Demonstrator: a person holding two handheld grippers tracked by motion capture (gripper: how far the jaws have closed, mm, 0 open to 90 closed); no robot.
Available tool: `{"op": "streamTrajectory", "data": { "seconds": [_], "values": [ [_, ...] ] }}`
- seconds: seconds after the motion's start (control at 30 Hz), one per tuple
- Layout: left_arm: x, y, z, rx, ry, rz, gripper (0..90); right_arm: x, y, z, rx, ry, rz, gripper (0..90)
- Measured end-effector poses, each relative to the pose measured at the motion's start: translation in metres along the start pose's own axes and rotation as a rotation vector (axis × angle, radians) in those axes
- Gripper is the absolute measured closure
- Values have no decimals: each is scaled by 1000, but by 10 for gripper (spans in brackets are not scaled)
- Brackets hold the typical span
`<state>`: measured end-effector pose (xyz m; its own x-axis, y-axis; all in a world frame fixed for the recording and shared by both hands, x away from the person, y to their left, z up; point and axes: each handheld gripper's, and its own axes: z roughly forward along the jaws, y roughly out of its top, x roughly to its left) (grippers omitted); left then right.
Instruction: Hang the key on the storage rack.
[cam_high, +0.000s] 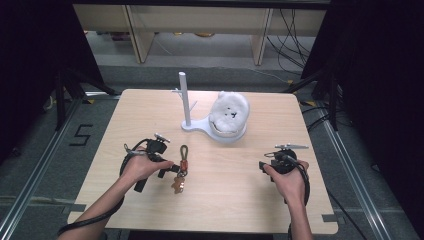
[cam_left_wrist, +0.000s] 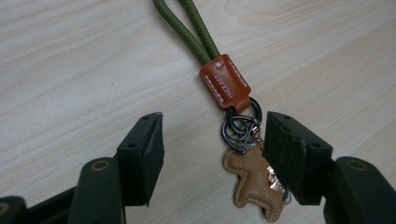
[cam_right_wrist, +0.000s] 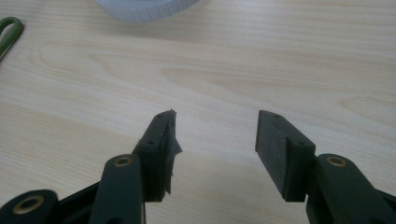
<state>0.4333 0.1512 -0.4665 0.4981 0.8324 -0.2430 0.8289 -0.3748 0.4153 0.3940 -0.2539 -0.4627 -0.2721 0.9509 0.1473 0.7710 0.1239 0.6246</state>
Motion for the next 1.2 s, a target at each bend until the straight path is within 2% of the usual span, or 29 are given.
{"op": "streamTrajectory", "data": {
  "seconds": [0.03, 0.13, 0.23, 0.3, 0.33, 0.37, 0.4, 0.5, 0.7, 0.73, 0.77, 0.8, 0.83, 0.9, 1.1, 1.13, 1.17, 1.2],
  "values": [
    [-1, 1, 1, -2, -3, -6, 368, -2, 0, 1, 1, -18, -15, 489],
    [-4, 5, 4, 9, 0, -8, 366, -2, -1, 0, 7, -20, -14, 487],
    [-6, 9, 6, 15, 3, -8, 365, 1, -1, 0, 9, 8, 19, 482],
    [-7, 11, 8, 20, 3, -14, 363, 1, -1, 1, 4, 21, 18, 482],
    [-8, 13, 10, 23, 7, -13, 363, 1, -1, 0, 10, 15, 16, 481],
    [-9, 14, 11, 27, 8, -31, 363, 3, 0, 0, 20, 7, 42, 481],
    [-8, 15, 12, 30, 9, -16, 362, 0, -1, 1, 19, -10, 3, 481],
    [-12, 19, 15, 37, 25, -29, 362, 0, -1, 1, 19, -7, 3, 481],
    [-17, 24, 20, 55, 18, -42, 359, 2, -1, 2, 19, 7, 14, 476],
    [-17, 25, 21, 60, 21, -35, 358, -1, -1, 3, 12, -3, -21, 476],
    [-19, 26, 22, 65, 27, -45, 357, -1, -1, 3, 14, -1, -20, 476],
    [-19, 27, 24, 70, 34, -43, 357, 2, -1, 2, 25, 1, 1, 476],
    [-20, 28, 25, 77, 46, -40, 356, 1, -1, 4, 11, 8, -1, 475],
    [-22, 30, 27, 87, 52, -46, 356, 3, -1, 3, 21, 8, 3, 475],
    [-24, 33, 34, 124, 84, -33, 359, 3, -2, 4, 24, 23, 9, 473],
    [-23, 34, 33, 148, 92, -12, 360, 3, -2, 4, 24, 23, 7, 473],
    [-23, 34, 35, 138, 87, -20, 360, 3, -2, 4, 25, 23, 6, 473],
    [-23, 34, 35, 151, 96, -20, 361, 3, -2, 4, 22, 26, 2, 473]
  ]
}}
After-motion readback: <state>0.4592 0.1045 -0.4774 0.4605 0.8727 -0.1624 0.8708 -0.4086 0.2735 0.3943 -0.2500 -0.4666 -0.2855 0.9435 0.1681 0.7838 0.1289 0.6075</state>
